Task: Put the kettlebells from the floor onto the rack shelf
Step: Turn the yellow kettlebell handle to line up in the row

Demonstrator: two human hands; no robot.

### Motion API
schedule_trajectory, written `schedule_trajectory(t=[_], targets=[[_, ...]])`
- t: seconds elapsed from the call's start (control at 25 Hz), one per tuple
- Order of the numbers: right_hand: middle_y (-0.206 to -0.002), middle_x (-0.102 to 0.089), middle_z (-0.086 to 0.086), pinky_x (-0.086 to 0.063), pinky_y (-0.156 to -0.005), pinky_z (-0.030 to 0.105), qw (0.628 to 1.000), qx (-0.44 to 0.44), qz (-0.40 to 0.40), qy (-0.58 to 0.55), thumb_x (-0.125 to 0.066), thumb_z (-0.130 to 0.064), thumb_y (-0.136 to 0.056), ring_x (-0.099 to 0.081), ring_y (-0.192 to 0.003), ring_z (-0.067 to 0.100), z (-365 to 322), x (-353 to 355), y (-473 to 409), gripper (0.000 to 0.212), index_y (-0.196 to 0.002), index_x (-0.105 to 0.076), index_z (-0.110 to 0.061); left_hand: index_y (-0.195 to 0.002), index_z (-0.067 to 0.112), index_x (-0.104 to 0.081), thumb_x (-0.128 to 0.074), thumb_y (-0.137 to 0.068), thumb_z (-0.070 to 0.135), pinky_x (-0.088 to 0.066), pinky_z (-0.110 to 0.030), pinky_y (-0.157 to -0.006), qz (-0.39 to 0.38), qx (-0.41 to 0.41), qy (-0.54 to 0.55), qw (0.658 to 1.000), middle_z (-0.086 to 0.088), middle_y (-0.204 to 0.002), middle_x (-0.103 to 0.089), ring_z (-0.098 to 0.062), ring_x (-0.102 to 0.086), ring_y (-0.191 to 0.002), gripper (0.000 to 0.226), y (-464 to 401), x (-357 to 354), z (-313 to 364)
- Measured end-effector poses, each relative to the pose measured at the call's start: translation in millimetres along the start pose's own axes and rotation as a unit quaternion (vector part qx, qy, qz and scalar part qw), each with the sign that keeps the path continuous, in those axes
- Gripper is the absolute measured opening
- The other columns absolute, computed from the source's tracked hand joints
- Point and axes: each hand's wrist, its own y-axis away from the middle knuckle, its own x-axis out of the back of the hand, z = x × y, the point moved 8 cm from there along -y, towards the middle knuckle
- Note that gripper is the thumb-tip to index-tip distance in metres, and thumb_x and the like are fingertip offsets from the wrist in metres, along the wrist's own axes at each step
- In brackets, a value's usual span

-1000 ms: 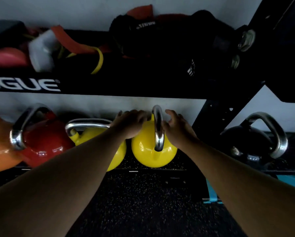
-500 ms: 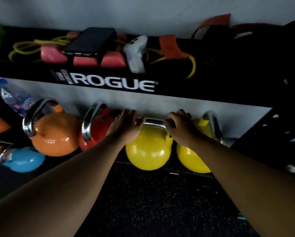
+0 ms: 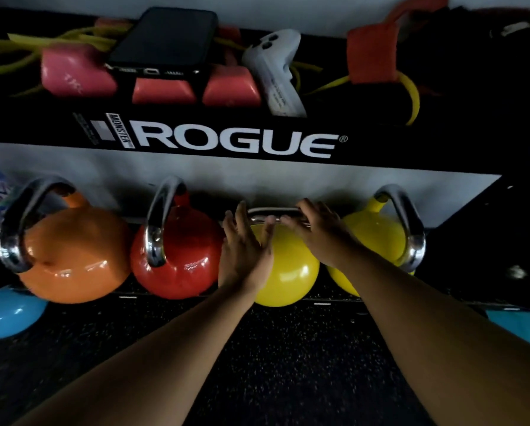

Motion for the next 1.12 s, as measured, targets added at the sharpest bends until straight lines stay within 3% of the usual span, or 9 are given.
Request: schedule_trajectory(t=[0.12, 0.28, 0.4, 0.52, 0.6, 0.76, 0.96, 1.04, 1.12], targets=[[-0.131, -0.05, 0.019, -0.041, -0.09, 0.04, 0.999, -0.028, 0.025, -0.038, -0.047, -0.061, -0.09, -0.045, -0.121, 0.036, -0.8, 2.0, 0.1, 0.055, -0.129, -0.048, -0.023, -0.145, 0.04, -0.016, -0.022, -0.088, 0.074, -0.037, -0.058, -0.109, -0.007, 0.025, 0.074, 0.997, -0.01, -0.162, -0.011, -0.044, -0.037, -0.139, 0.067, -14.6, -8.4, -5.0], [-0.124, -0.057, 0.015, -0.044, -0.093, 0.044, 0.988, -0.076, 0.112, -0.074, -0.046, -0.06, -0.09, -0.049, -0.115, 0.035, -1.2, 7.6, 20.9, 0.049, -0.121, -0.054, -0.023, -0.152, 0.039, -0.008, -0.028, -0.093, 0.067, -0.019, -0.035, -0.113, -0.085, -0.017, 0.129, 0.988, -0.006, -0.166, 0.003, -0.025, -0.011, -0.151, 0.068, -40.4, -12.6, 2.6], [-0.092, -0.065, 0.002, -0.046, -0.068, 0.034, 0.983, -0.077, 0.111, -0.12, -0.051, -0.059, -0.089, -0.057, -0.09, 0.027, 9.4, 12.6, 30.2, 0.037, -0.098, -0.058, -0.024, -0.154, 0.037, 0.002, -0.035, -0.093, 0.064, -0.024, -0.03, -0.102, -0.08, 0.042, 0.181, 0.979, -0.007, -0.166, 0.002, -0.026, -0.015, -0.15, 0.076, -27.8, -25.8, -0.7], [-0.064, -0.054, -0.004, -0.034, -0.054, 0.031, 0.968, -0.108, 0.091, -0.209, -0.057, -0.059, -0.087, -0.054, -0.068, 0.022, 15.2, 13.5, 27.3, 0.036, -0.082, -0.056, -0.023, -0.156, 0.027, -0.011, -0.029, -0.1, 0.051, -0.019, -0.044, -0.116, -0.053, 0.109, 0.214, 0.969, -0.012, -0.166, 0.002, -0.033, -0.004, -0.152, 0.063, -30.0, -32.9, 12.3], [-0.076, -0.062, -0.001, -0.031, -0.055, 0.029, 0.963, -0.127, 0.118, -0.205, -0.051, -0.055, -0.091, -0.059, -0.076, 0.027, 11.4, 7.4, 34.0, 0.031, -0.09, -0.057, -0.025, -0.157, 0.024, -0.003, -0.031, -0.1, 0.051, -0.011, -0.047, -0.119, -0.059, 0.145, 0.27, 0.95, -0.013, -0.166, 0.003, -0.03, 0.0, -0.153, 0.068, -41.8, -29.6, 18.1], [-0.096, -0.066, 0.009, -0.029, -0.051, 0.025, 0.962, -0.121, 0.122, -0.214, -0.034, -0.047, -0.1, -0.059, -0.076, 0.024, 7.6, -7.5, 52.9, 0.033, -0.11, -0.056, -0.025, -0.155, 0.02, 0.008, -0.026, -0.103, 0.047, -0.005, -0.045, -0.124, -0.155, 0.041, 0.238, 0.958, -0.006, -0.166, 0.009, -0.021, 0.007, -0.153, 0.068, -49.9, -39.2, 27.5], [-0.083, -0.065, 0.005, -0.044, -0.052, 0.02, 0.885, -0.147, 0.128, -0.423, -0.038, -0.035, -0.103, -0.06, -0.065, 0.011, 18.1, -12.3, 44.1, 0.028, -0.103, -0.063, -0.023, -0.155, 0.028, 0.006, -0.021, -0.101, 0.054, -0.002, -0.03, -0.118, -0.123, 0.069, 0.281, 0.949, 0.002, -0.166, 0.011, -0.013, 0.003, -0.151, 0.066, -36.9, -46.0, 24.7], [-0.079, -0.063, -0.002, -0.043, -0.058, 0.024, 0.87, -0.131, 0.144, -0.454, -0.037, -0.033, -0.103, -0.055, -0.067, 0.011, 6.2, -17.7, 42.7, 0.028, -0.11, -0.063, -0.024, -0.156, 0.018, 0.001, -0.023, -0.105, 0.043, -0.002, -0.03, -0.121, -0.12, 0.13, 0.371, 0.911, -0.004, -0.166, 0.004, -0.017, -0.001, -0.152, 0.062, -50.0, -48.0, 19.6], [-0.092, -0.066, -0.006, -0.046, -0.069, 0.027, 0.861, -0.111, 0.137, -0.477, -0.037, -0.035, -0.104, -0.057, -0.08, 0.008, -9.1, -25.2, 38.8, 0.034, -0.125, -0.059, -0.023, -0.153, 0.0, -0.008, -0.024, -0.107, 0.022, -0.006, -0.025, -0.119, -0.068, 0.146, 0.369, 0.915, -0.016, -0.165, -0.007, -0.027, -0.008, -0.152, 0.053, -62.6, -39.9, 18.0]])
